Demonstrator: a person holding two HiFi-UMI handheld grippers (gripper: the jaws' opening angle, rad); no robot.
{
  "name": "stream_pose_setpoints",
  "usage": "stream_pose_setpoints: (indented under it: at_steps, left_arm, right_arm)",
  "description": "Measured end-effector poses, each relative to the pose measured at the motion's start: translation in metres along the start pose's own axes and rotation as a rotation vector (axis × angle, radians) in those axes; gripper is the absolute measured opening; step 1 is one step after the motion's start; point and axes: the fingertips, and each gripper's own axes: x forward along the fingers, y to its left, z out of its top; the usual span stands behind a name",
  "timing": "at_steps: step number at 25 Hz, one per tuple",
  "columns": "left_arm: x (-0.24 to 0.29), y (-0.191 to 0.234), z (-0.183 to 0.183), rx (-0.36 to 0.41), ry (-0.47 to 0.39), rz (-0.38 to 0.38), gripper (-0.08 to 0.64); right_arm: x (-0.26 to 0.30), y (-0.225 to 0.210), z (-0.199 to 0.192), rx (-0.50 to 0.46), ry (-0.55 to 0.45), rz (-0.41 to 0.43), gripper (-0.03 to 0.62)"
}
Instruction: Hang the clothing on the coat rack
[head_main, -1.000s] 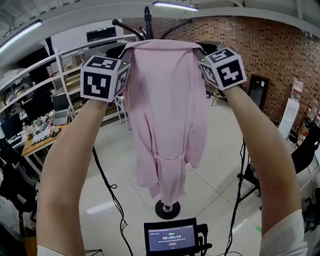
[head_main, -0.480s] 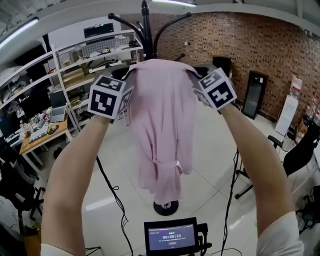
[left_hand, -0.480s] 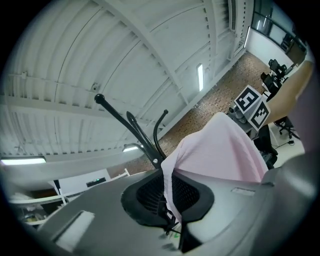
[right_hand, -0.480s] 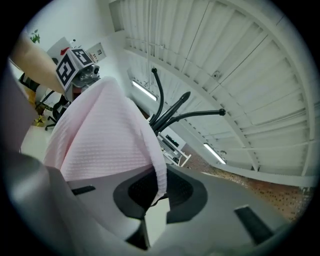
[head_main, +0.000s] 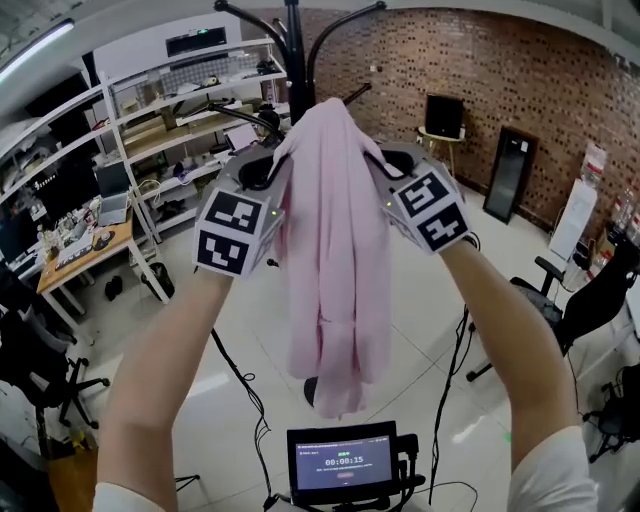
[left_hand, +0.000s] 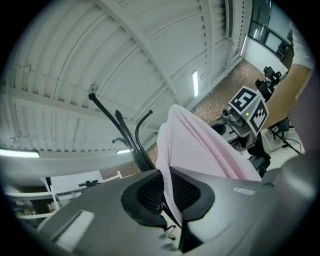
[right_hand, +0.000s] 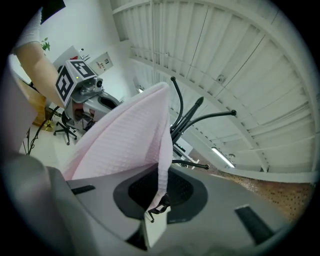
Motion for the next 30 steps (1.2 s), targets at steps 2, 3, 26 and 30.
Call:
stream_pose_setpoints:
  at_steps: [2, 3, 26, 30]
  left_arm:
    - [-0.006, -0.015, 0.001, -0.039, -0.046, -0.02, 0.02]
    - [-0.009, -0.022, 0.001, -0.063, -0.066, -0.029, 0.023]
    - [-0.078, -0.108, -0.062, -0.54, -0.139, -0.094, 0.049]
    - [-0.085, -0.119, -0.071, -0.583, -0.114, -0.088, 0.049]
  right_arm:
    - [-0.004, 0.011, 0.005, 0.005, -0.029, -0.002, 0.021]
    - [-0.006, 0.016, 0.007, 0.01, -0.044, -0.006, 0.023]
    - [-0.06, 0.04, -0.047, 0.233, -0.108, -0.082, 0.066]
    - [-0.065, 0.049, -0.058, 0.281, -0.1, -0.061, 0.064]
